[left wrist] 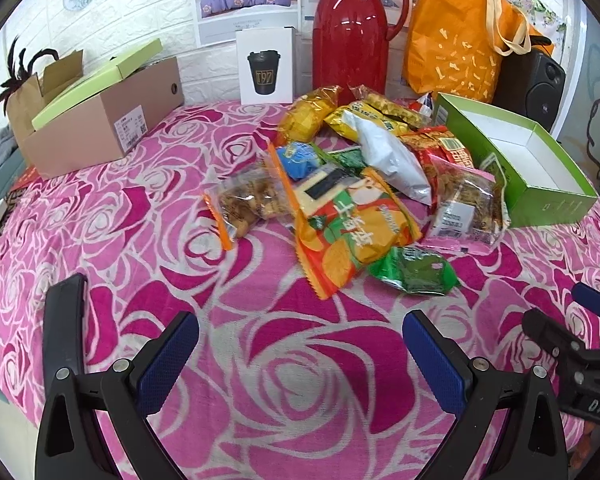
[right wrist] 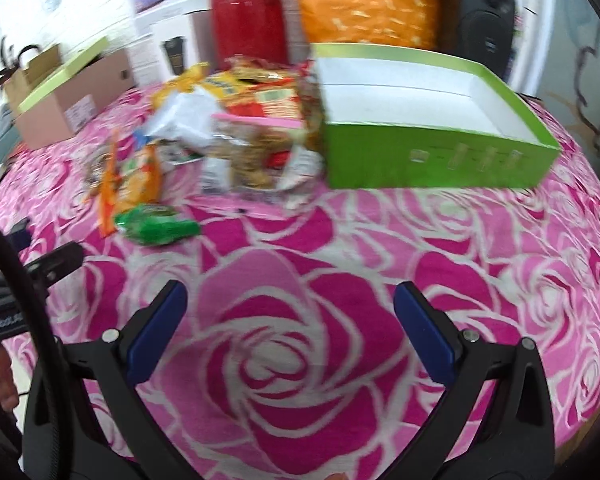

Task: Organize snacks
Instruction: 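Grasp the small green snack packet with the right gripper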

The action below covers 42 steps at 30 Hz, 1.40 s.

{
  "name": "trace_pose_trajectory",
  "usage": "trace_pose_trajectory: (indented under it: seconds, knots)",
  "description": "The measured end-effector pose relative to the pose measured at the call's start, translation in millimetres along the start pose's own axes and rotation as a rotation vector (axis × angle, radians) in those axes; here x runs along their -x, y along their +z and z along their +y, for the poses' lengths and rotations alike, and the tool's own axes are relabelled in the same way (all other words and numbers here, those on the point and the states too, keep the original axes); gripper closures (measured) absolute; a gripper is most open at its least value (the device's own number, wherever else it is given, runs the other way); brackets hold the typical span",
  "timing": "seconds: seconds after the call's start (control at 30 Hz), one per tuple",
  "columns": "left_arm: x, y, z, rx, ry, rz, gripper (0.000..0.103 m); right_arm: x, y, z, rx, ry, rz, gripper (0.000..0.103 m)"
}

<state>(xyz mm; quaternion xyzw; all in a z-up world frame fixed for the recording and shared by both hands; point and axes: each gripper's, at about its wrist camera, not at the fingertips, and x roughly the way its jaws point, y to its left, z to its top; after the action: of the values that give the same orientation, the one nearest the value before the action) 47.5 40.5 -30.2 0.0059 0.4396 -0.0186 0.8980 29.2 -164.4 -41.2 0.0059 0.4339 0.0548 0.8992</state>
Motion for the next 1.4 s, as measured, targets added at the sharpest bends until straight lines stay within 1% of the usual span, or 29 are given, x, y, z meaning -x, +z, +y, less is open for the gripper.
trace_pose_trajectory:
  seconds: [0.07,0.2,0.33,0.37,0.4,0.43,0.47,0.5,0.53,0.63,0.73,0.77,0.8,0.87,0.93,0.97,1.0,1.03,1.07,1.1,1.13,1.17,1.2,1.27,1.33,1.4]
  knots:
    - [1,5,8,0.001,-0.010,-0.005,0.000,-7,5,16,0.042,0.066,0.003,0.000]
    - [5,18,22,0.011,-0.061,-0.024,0.000,-22,18,45,0.099,0.124,-0.013,0.000]
    - [-4,31,23,-0.001,-0.082,-0.008,0.000,-46,32,70,0.161,0.161,-0.005,0.001]
    - [-9,34,21,-0.007,-0.090,-0.001,0.000,-50,32,73,0.170,0.173,0.004,0.013]
    - [-16,38,19,-0.014,-0.107,0.011,0.000,-55,32,75,0.179,0.186,0.020,0.036]
    - [-20,39,17,-0.017,-0.117,0.020,0.000,-59,31,76,0.181,0.202,0.036,0.040]
    - [-25,42,14,-0.019,-0.128,0.032,0.000,-59,29,75,0.176,0.209,0.044,0.049]
    - [-30,44,12,-0.023,-0.138,0.044,0.000,-58,27,74,0.180,0.199,0.048,0.057]
    - [-35,46,9,-0.029,-0.145,0.053,0.000,-56,25,73,0.193,0.184,0.042,0.058]
    - [-42,46,-1,-0.050,-0.162,0.067,0.000,-46,18,62,0.182,0.207,0.042,0.065]
    - [-46,43,-8,-0.056,-0.188,0.076,0.000,-33,6,48,0.175,0.164,0.045,0.074]
    - [-46,42,-10,-0.060,-0.191,0.078,0.000,-27,-2,38,0.154,0.166,0.048,0.084]
    - [-47,40,-11,-0.065,-0.192,0.078,0.000,-23,-9,30,0.133,0.160,0.058,0.089]
    - [-52,39,-15,-0.074,-0.185,0.092,0.000,-16,-23,8,0.081,0.126,0.073,0.089]
    - [-61,41,-20,-0.072,-0.184,0.110,0.000,-9,-25,-3,0.057,0.115,0.069,0.089]
    - [-65,42,-23,-0.075,-0.187,0.115,0.000,-7,-23,-3,0.060,0.104,0.065,0.086]
    - [-70,44,-28,-0.086,-0.185,0.120,0.000,-6,-21,0,0.075,0.098,0.056,0.080]
    - [-73,44,-31,-0.096,-0.179,0.125,0.001,-4,-19,2,0.087,0.100,0.048,0.077]
    - [-76,44,-32,-0.103,-0.175,0.134,0.002,-2,-18,5,0.097,0.110,0.039,0.070]
    - [-79,43,-33,-0.104,-0.177,0.144,0.005,-1,-17,7,0.102,0.124,0.037,0.062]
    - [-80,41,-32,-0.101,-0.178,0.152,0.012,0,-17,11,0.108,0.137,0.039,0.059]
    - [-78,40,-29,-0.096,-0.183,0.154,0.015,1,-17,14,0.112,0.141,0.035,0.054]
    - [-77,40,-27,-0.091,-0.185,0.151,0.015,2,-18,16,0.115,0.139,0.034,0.051]
    - [-73,40,-23,-0.084,-0.184,0.137,0.015,1,-19,18,0.113,0.141,0.050,0.049]
    - [-72,44,-22,-0.078,-0.167,0.124,0.014,0,-19,18,0.088,0.180,0.065,0.044]
    - [-76,47,-19,-0.067,-0.153,0.136,0.014,0,-19,20,0.068,0.207,0.070,0.037]
